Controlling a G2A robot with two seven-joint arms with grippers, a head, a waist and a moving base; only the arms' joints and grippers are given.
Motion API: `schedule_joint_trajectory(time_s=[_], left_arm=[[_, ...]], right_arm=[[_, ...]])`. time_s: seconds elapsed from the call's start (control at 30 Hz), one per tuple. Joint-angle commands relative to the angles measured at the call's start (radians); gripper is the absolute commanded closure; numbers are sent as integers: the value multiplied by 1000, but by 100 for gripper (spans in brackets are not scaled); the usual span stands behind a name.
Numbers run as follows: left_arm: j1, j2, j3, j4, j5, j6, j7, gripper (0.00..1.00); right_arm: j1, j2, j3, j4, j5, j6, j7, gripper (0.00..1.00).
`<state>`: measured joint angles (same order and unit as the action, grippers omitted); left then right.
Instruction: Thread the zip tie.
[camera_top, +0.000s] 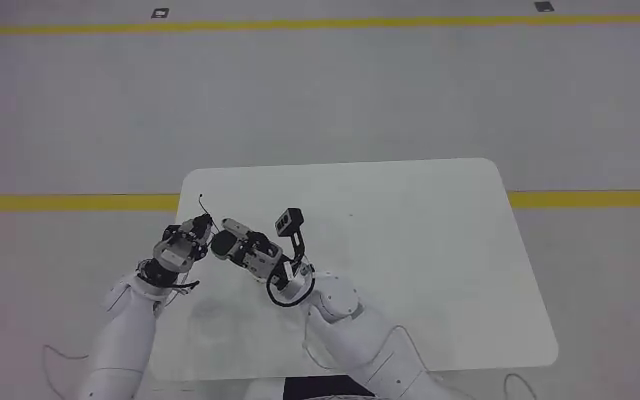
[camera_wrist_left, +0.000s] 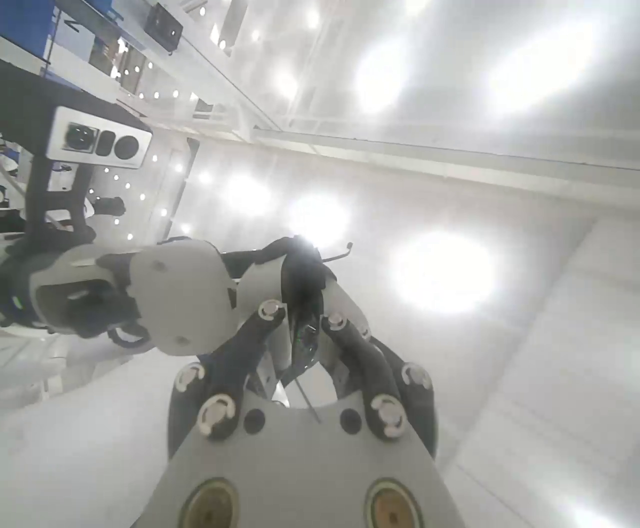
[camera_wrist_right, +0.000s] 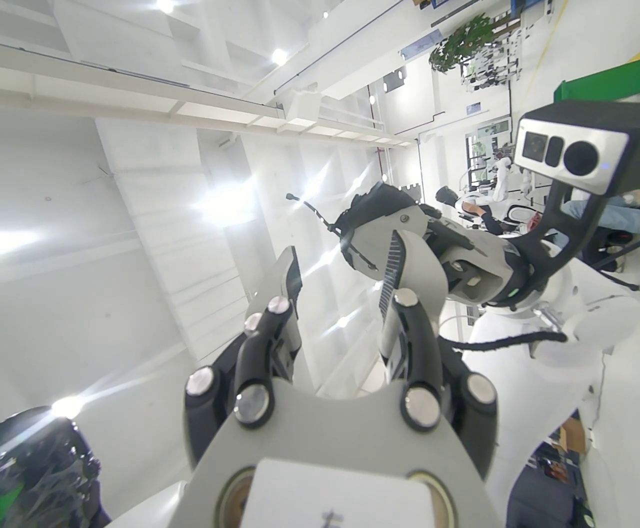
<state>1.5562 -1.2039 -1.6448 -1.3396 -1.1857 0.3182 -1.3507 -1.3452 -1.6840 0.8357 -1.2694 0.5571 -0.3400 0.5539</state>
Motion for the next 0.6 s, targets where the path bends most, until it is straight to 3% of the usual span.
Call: schedule_joint_trajectory(time_s=[0.0,0.33,0.57], left_arm=[[0,0,0,0,0,0,0,100],[0,0,0,0,0,0,0,100],[0,0,0,0,0,0,0,100]], right_arm=[[1,-7,3,7,-3,0,4,65],[1,-38,26,28,-27,0,17,71],[7,-47,35,41,-44,0,5,89]])
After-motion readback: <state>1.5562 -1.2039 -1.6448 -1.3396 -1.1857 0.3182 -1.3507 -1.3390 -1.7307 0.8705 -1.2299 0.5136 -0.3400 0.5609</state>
